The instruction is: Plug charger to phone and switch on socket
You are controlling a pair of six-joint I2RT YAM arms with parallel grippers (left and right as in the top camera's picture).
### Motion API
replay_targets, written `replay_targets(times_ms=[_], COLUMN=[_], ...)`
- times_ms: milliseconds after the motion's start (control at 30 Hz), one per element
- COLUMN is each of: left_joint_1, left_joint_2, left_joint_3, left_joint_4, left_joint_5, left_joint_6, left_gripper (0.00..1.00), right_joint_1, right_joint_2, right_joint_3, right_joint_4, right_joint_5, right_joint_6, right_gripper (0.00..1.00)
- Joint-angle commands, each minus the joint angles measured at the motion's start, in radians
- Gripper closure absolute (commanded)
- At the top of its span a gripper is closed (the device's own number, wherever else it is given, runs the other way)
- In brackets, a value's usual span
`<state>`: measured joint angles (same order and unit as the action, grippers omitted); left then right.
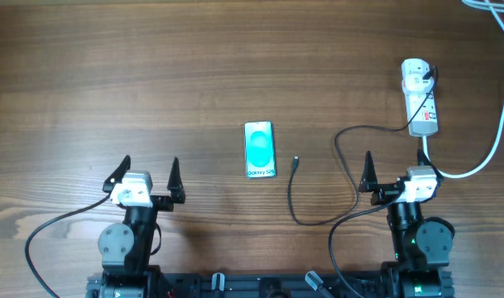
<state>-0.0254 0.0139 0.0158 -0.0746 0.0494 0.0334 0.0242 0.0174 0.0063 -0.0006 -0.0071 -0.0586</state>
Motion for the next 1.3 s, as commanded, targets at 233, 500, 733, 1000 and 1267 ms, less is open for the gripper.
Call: replay_targets(times_ms=[233,500,733,1000,1267], left_joint_1=[-0.005,-0.005,-0.005,-0.005,-0.011], left_joint_2=[-0.005,-0.002,0.185,0.757,0.957], left_joint_3=[-0.01,0.069,0.403,1.07,1.108], left_joint_4=[0.158,0.478,0.206,-0.5,-0.53], left_joint_5=[0.294,0.298,0.299,0.55,0.766], left_joint_6=[0.002,-0.173,-0.171,-0.174,-0.264], left_gripper=[0.0,0.0,0.0,0.0,0.0], right_joint_1=[-0.005,-0.005,-0.005,-0.005,-0.005], right_joint_2=[-0.003,-0.003,-0.003,-0.003,-0.003], right_joint_3=[-0.001,-0.001,-0.001,-0.001,-0.001], right_joint_4=[0.003,0.003,0.003,0.003,0.003], right_joint_5=[-0.016,-0.016,-0.016,-0.016,-0.016], right_joint_6=[-0.018,-0.018,-0.018,-0.018,-0.018], right_gripper=[0.0,0.0,0.0,0.0,0.0])
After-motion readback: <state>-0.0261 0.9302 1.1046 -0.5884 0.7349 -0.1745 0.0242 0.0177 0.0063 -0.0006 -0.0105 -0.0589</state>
